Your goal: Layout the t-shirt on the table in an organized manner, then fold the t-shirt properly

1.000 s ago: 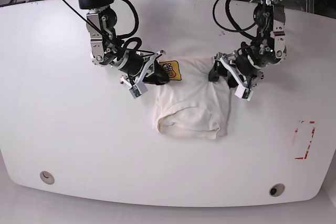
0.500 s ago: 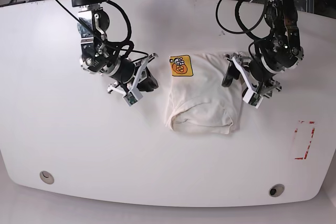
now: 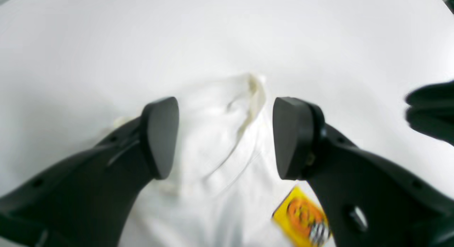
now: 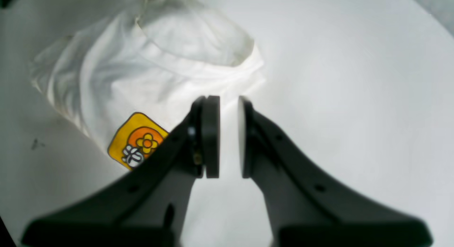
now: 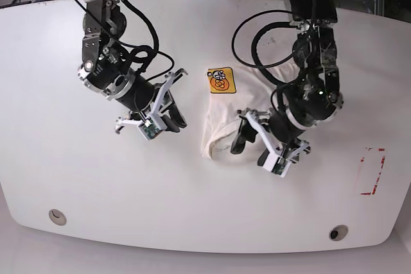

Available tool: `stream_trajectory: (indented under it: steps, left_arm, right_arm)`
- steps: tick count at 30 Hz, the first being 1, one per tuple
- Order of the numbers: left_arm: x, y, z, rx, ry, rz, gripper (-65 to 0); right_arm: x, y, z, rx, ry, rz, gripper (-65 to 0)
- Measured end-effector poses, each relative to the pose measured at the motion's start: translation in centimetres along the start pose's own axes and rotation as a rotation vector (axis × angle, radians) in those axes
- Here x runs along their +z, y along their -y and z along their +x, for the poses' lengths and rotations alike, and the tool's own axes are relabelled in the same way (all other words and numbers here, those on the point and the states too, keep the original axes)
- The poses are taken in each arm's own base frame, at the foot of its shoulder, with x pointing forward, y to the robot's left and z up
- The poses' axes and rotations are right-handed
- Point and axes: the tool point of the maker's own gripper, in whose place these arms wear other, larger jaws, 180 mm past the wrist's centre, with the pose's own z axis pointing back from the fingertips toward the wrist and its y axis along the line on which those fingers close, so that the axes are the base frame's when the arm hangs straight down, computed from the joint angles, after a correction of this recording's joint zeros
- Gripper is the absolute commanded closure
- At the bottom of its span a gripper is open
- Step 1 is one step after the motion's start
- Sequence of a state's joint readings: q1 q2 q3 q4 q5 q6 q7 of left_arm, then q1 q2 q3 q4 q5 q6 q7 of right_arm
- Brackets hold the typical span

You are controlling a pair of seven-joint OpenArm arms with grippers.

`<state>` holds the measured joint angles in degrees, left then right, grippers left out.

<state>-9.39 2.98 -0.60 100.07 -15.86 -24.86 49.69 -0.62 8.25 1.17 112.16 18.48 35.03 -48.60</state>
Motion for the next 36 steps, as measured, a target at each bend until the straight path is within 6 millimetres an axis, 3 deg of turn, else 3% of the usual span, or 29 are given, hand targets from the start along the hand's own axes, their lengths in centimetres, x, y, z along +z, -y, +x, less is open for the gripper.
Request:
stream_trajectory:
  steps: [4, 6, 10, 19, 24, 36]
  left_arm:
    - [-2.4, 1.6, -0.1, 0.040, 0.050, 0.002, -38.5]
    - [-3.6, 2.3, -1.4, 0.053, 0.025, 0.027, -38.5]
    - [-5.7, 3.7, -3.8, 0.013, 0.002, 0.092, -38.5]
    - [-6.4, 4.3, -9.1, -0.016, -0.032, 0.238, -38.3]
    - [-5.8, 2.8, -11.0, -0.032, -0.067, 0.289, -38.3]
    - [-1.7, -4.5, -14.4, -0.045, -0.111, 0.407, -38.5]
  right_arm:
    - [1.4, 2.5, -0.9, -0.028, -0.014, -0.081, -8.6]
    - [2.0, 3.5, -1.6, -0.038, -0.040, -0.116, -8.6]
    - [3.0, 4.4, -0.8, -0.026, -0.011, -0.148, -8.6]
    - [4.5, 6.3, -2.1, -0.024, -0.049, -0.205, -8.6]
    - [4.3, 6.1, -1.6, -0.024, -0.032, -0.195, -8.6]
    - [4.4, 6.1, -1.7, -0.026, -0.033, -0.197, -8.6]
